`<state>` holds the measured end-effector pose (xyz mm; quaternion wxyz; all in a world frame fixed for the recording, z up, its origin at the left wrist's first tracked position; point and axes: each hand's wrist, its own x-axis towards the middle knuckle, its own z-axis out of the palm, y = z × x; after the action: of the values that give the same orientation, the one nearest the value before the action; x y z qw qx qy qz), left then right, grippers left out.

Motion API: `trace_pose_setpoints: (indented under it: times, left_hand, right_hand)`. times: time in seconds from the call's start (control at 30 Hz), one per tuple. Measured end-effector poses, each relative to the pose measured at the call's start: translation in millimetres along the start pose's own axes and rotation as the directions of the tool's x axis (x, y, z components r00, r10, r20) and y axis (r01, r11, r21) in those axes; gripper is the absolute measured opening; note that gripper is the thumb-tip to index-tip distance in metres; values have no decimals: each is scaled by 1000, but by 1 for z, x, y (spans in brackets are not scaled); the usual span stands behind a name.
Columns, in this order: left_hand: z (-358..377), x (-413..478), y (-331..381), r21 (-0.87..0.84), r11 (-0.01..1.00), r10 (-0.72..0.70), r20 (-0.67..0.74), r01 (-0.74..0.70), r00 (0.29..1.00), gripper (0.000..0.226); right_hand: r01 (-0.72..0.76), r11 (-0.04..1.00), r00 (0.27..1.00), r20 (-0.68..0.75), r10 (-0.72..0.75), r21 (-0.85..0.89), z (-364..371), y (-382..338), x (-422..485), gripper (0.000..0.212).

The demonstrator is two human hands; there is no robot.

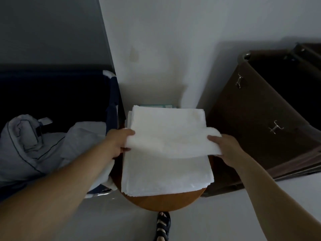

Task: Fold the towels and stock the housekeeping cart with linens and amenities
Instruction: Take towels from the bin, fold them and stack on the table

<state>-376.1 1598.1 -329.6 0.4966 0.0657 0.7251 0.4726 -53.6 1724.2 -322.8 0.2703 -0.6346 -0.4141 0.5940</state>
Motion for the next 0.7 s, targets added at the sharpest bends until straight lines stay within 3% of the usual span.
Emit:
trace_pose_setpoints:
  times: [0.17, 0.27, 0.37, 0.47, 0.57, 0.7]
  left_hand:
    - [3, -16, 128, -133, 969, 204, -26, -206, 979, 28]
    - [1, -31, 180, -182, 915, 355, -54, -359, 933, 15]
    - [-2, -41, 192, -255, 841, 475, -78, -478, 877, 13]
    - [-9, -42, 154, -249, 819, 512, -87, -517, 854, 15]
    - [-15, -25, 66, -135, 872, 461, -100, -471, 882, 16]
    - [-21, -5, -77, 77, 972, 228, -112, -220, 967, 15]
  right_hand:
    - [258, 966, 966, -25, -257, 31, 18, -120, 9, 31]
    - [377, 910, 925, -118, -361, 175, 26, -175, 1, 17]
    - [465, 856, 885, -133, -446, 227, 25, -194, -5, 16]
    - [464, 861, 886, -130, -446, 207, 21, -163, -8, 17]
    - [442, 889, 895, -129, -427, 121, 15, -84, -3, 11]
    - [163, 976, 982, -67, -174, -148, 6, 47, 11, 19]
